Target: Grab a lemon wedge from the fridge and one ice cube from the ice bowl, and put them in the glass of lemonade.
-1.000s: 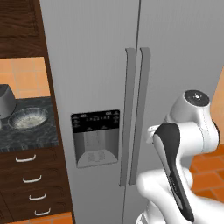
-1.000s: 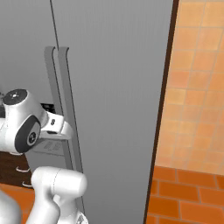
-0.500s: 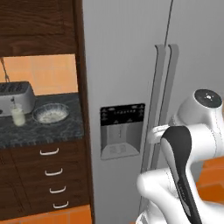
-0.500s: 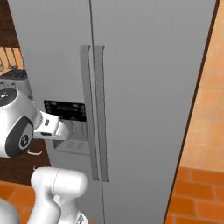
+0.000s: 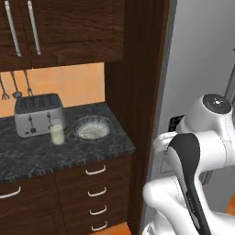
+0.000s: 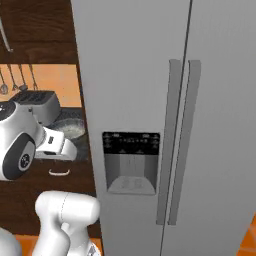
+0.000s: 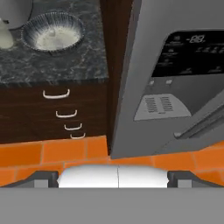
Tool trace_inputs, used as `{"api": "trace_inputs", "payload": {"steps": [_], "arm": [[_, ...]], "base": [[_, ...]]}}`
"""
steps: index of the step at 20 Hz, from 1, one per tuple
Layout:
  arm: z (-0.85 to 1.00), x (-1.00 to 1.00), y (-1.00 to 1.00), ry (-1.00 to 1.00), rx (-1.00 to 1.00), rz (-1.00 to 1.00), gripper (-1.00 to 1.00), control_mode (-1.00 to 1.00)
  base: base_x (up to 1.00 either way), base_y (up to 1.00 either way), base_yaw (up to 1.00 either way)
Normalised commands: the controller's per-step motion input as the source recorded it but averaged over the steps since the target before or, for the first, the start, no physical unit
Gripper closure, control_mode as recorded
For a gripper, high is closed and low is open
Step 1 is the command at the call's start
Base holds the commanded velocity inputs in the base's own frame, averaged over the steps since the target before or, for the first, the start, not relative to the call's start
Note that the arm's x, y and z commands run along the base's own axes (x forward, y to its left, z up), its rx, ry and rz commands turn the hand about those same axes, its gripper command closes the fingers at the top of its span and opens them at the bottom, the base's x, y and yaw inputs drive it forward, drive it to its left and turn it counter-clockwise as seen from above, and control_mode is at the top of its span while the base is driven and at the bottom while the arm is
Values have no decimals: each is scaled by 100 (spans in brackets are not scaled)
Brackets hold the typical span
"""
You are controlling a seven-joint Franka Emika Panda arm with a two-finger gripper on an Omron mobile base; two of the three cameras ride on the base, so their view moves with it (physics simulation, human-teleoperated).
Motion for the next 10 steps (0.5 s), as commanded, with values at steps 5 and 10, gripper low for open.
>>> {"api": "trace_inputs", "payload": {"steps": [5,10], "arm": [[0,0,0,0,0,0,-100,100],[0,0,0,0,0,0,-100,100]], "base": [[46,100,-45],[17,100,-39]]}}
